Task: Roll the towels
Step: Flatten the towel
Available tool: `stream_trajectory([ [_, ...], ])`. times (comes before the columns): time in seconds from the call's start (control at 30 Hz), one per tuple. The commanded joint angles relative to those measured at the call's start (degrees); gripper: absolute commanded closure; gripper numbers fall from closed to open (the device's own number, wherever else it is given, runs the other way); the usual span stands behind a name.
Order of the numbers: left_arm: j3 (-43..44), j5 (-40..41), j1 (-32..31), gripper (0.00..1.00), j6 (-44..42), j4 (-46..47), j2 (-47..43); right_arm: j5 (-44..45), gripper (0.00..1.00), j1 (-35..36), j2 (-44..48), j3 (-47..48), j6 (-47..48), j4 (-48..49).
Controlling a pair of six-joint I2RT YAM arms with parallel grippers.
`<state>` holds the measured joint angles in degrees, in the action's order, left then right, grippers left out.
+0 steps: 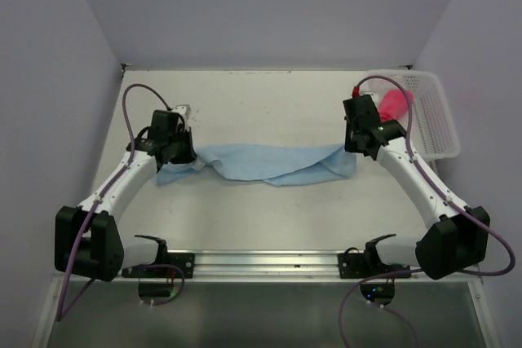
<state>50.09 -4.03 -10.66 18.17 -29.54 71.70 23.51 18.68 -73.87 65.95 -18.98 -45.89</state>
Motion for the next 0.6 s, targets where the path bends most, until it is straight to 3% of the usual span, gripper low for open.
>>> stream_trajectory([
  [0.0,1.06,-7.56,0.37,0.91,-3.23,3.00,3.69,-2.76,1.00,-0.40,-2.06,-0.39,1.58,3.43],
  [0.17,6.24,-11.60,0.28,0.92,-5.95,-0.69,10.64,-4.08,1.00,-1.45,-4.70,0.66,2.81,4.32],
  [0.27,9.50,-13.02,-0.15,1.00,-6.05,-2.62,13.99,-6.10,1.00,-3.29,-6.46,1.80,3.07,4.76],
  [0.57,13.11,-13.81,-3.93,1.00,-5.08,-7.98,7.84,-8.04,1.00,-5.23,-9.54,3.66,3.60,5.46],
])
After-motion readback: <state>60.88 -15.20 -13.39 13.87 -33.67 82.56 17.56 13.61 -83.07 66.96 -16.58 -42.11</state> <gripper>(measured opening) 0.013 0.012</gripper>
